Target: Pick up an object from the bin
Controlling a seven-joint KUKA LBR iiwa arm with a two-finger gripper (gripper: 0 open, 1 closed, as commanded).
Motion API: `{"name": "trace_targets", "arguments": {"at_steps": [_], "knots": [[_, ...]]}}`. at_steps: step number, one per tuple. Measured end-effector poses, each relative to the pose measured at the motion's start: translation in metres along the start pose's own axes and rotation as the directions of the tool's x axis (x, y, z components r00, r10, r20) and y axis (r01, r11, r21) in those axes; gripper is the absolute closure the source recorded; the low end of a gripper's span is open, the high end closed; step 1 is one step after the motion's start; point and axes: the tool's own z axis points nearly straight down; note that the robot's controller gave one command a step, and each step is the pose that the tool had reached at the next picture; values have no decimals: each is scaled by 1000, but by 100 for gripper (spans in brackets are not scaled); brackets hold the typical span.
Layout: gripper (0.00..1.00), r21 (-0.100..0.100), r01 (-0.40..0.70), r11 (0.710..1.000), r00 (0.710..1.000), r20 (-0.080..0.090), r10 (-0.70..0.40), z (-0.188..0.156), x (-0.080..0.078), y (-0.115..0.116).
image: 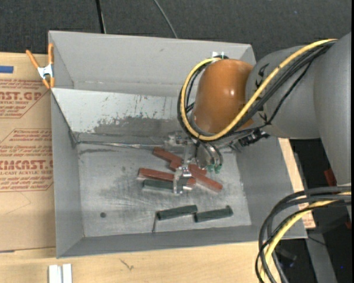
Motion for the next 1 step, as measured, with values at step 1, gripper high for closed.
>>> {"name": "trace_targets", "arguments": {"at_steps": [1], "knots": [[100,-4,-156,988,988,11,156,54,-13,18]]}}
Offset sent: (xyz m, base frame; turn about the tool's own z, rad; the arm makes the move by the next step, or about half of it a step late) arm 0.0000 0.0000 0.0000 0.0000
